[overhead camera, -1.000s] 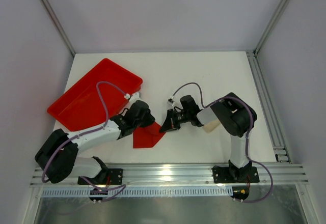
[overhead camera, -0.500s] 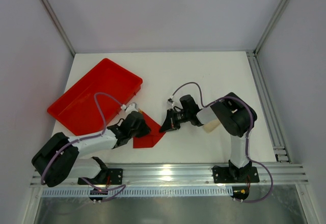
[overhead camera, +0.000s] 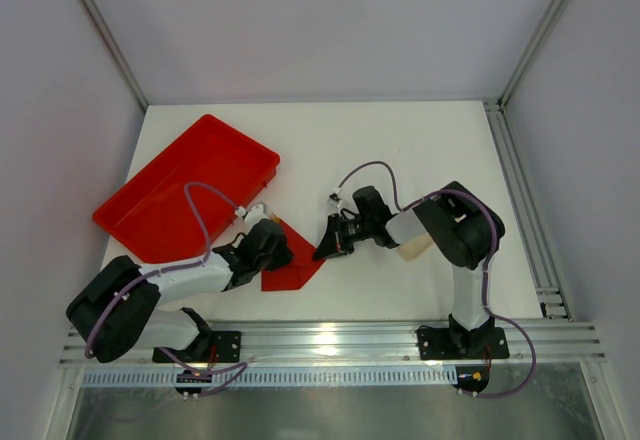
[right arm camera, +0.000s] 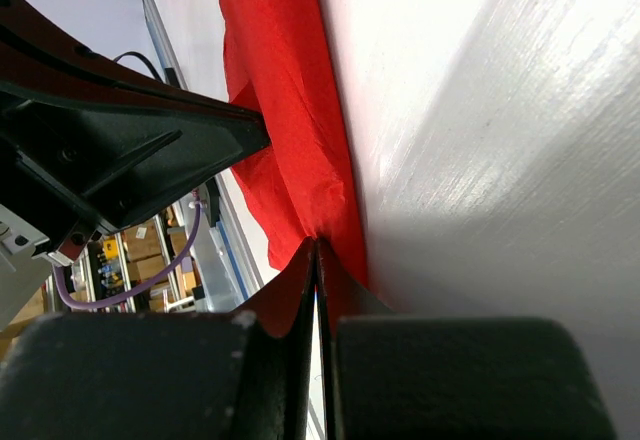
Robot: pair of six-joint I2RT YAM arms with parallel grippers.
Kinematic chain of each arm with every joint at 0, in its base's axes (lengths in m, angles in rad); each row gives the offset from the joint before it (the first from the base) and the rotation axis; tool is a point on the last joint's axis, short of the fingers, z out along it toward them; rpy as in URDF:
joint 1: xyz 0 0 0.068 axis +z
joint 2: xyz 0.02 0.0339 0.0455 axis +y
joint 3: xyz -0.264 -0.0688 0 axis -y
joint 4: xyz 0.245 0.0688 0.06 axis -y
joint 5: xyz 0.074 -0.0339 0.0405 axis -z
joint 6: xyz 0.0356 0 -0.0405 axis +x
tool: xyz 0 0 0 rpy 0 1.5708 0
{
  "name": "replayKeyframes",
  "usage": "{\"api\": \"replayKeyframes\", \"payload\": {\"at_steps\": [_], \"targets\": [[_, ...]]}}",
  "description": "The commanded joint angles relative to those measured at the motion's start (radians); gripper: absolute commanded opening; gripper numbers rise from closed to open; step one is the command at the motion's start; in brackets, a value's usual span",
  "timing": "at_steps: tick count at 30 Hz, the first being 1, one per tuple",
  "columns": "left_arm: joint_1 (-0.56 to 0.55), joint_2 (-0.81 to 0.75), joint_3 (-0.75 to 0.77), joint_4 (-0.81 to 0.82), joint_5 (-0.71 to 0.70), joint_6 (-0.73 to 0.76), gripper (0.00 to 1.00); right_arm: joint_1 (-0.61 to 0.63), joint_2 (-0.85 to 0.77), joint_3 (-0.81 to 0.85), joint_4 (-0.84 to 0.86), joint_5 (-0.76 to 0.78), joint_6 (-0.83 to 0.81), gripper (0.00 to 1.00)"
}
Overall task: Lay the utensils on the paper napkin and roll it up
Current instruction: Roll the napkin at the center of the board.
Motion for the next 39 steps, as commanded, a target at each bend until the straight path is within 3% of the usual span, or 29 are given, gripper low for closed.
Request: {"api": "replayKeyframes", "payload": {"at_steps": [1, 15, 34, 39], "targets": [[0.004, 0.020, 0.000, 0.005, -0.054, -0.003, 0.00, 0.006, 0.001, -0.011, -0.079, 0.115, -0.078, 0.04], [0.003, 0.083, -0.014, 0.058, -0.030, -0.022, 0.00, 0.031, -0.184, 0.084, -0.313, 0.213, -0.226, 0.04], [-0.010, 0.072, -0.037, 0.061, -0.034, -0.034, 0.00, 0.086, -0.088, 0.206, -0.293, 0.181, -0.233, 0.04], [-0.016, 0.067, -0.043, 0.062, -0.039, -0.034, 0.00, 0.113, -0.062, 0.252, -0.348, 0.244, -0.262, 0.04]]}}
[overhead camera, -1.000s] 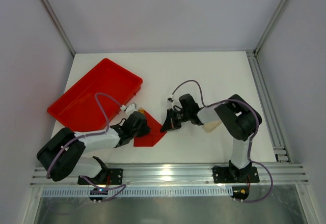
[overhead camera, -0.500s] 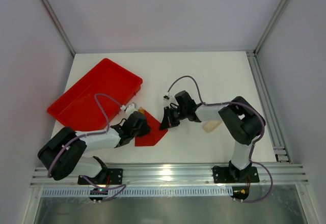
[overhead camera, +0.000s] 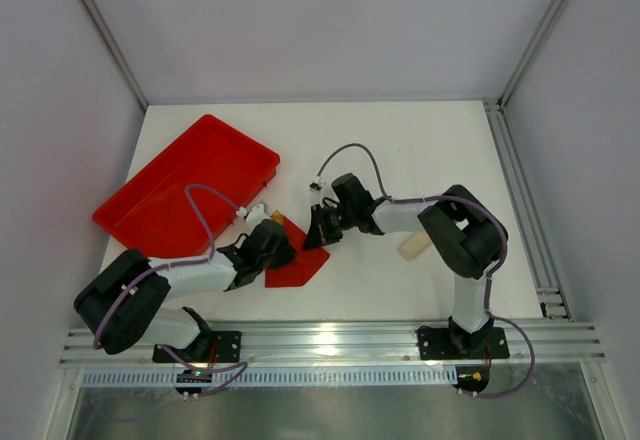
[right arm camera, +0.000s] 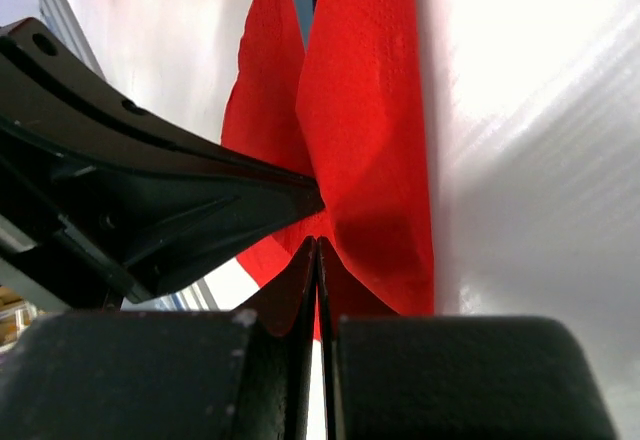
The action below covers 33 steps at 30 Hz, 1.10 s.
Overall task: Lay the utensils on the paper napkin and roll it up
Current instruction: Roll the napkin at the center of the board.
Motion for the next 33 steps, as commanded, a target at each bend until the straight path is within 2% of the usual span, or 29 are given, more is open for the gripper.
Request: {"api": "replayKeyframes", "payload": {"at_steps": [1, 10, 16, 22, 26, 33], "targets": [[-0.011, 0.002, -0.030, -0.034, -0.023, 0.003, 0.00, 0.039, 0.008, 0.051, -0.027, 0.054, -0.047, 0.04], [-0.023, -0.014, -0.031, -0.040, -0.033, 0.001, 0.00, 0.068, 0.034, 0.071, -0.057, 0.139, -0.066, 0.04], [-0.030, -0.008, -0.030, -0.040, -0.035, -0.002, 0.00, 0.080, 0.059, 0.108, -0.129, 0.271, -0.097, 0.04], [-0.030, -0.003, -0.034, -0.040, -0.033, 0.000, 0.00, 0.082, 0.062, 0.123, -0.200, 0.328, -0.109, 0.04], [-0.030, -0.006, -0.032, -0.049, -0.033, 0.007, 0.00, 0.082, 0.065, 0.096, -0.191, 0.311, -0.102, 0.04], [-0.031, -0.011, -0.032, -0.057, -0.033, 0.012, 0.00, 0.080, 0.035, 0.009, -0.028, 0.188, -0.025, 0.04]]}}
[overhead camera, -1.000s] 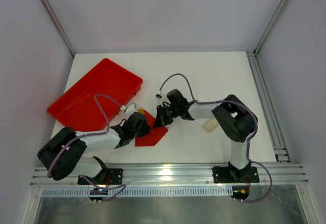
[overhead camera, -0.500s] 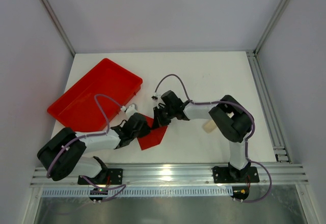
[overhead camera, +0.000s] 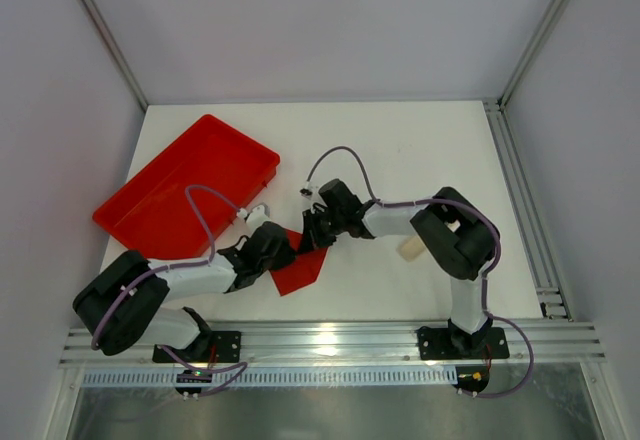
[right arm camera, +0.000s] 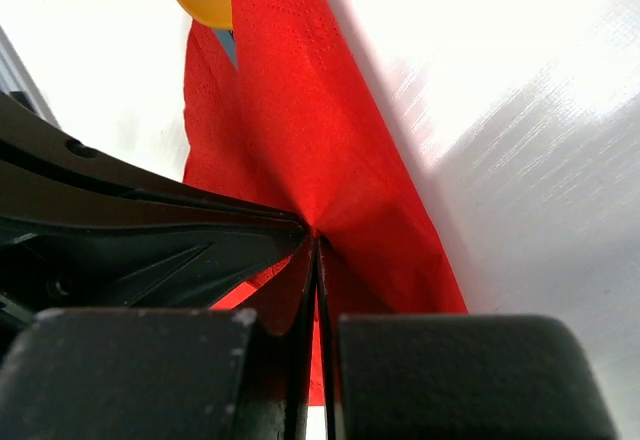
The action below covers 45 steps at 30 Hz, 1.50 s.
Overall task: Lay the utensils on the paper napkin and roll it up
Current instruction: Roll the napkin at the center of the board.
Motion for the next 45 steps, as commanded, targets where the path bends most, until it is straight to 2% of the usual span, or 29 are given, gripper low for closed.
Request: {"api": "replayKeyframes", "payload": {"at_steps": [1, 9, 13, 15, 28, 45], "targets": [[-0.010, -0.001, -0.022, -0.062, -0.009, 0.014, 0.00, -0.005, -0.001, -0.057, 0.048, 0.012, 0.015, 0.04], [-0.008, 0.003, -0.018, -0.066, -0.004, 0.037, 0.00, -0.011, -0.098, -0.077, 0.006, -0.017, -0.059, 0.04], [-0.008, 0.000, -0.017, -0.074, -0.004, 0.043, 0.00, -0.018, -0.152, -0.084, -0.060, 0.055, -0.129, 0.04], [-0.008, -0.003, -0.014, -0.075, -0.003, 0.048, 0.00, -0.019, -0.155, -0.086, -0.112, 0.063, -0.151, 0.04], [-0.008, -0.005, -0.004, -0.085, 0.017, 0.089, 0.00, -0.027, -0.133, -0.078, -0.141, 0.086, -0.219, 0.04], [-0.010, 0.032, 0.041, -0.123, 0.017, 0.123, 0.00, 0.007, -0.098, -0.169, -0.028, -0.022, -0.110, 0.04]]}}
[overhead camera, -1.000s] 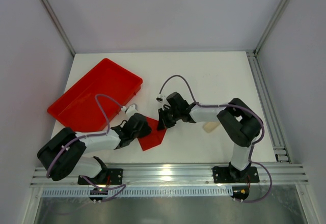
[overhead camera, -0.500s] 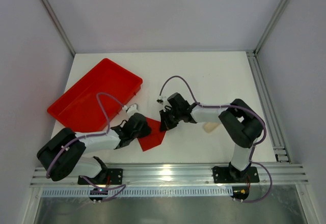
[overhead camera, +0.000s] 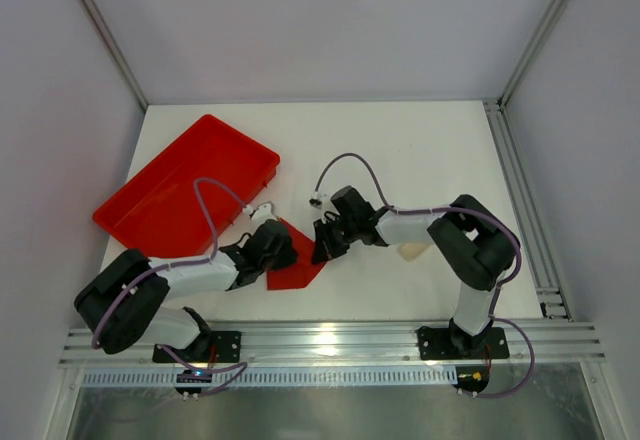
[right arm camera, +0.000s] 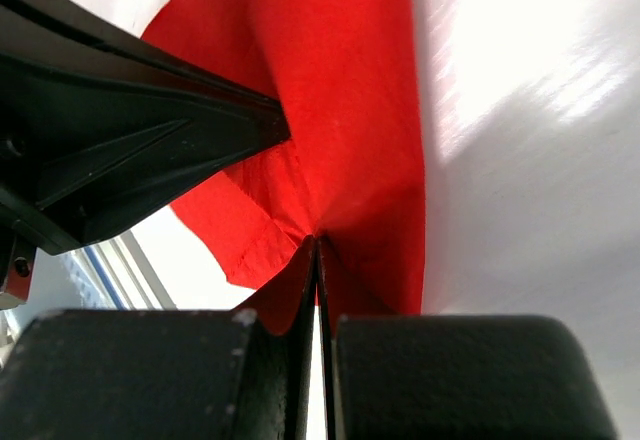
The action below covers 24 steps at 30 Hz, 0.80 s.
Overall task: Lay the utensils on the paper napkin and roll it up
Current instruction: Roll the napkin at the center of the board.
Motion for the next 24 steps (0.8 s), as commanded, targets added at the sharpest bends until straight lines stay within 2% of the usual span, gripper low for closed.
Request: {"api": "replayKeyframes", "payload": {"at_steps": [1, 24], "targets": [[-0.004, 0.023, 0.014, -0.087, -0.007, 0.035, 0.00, 0.026, 0.029, -0.031, 0.006, 0.006, 0.014, 0.04], [-0.004, 0.025, 0.011, -0.098, -0.001, 0.045, 0.00, 0.034, -0.024, 0.093, -0.137, 0.043, -0.055, 0.04]]}}
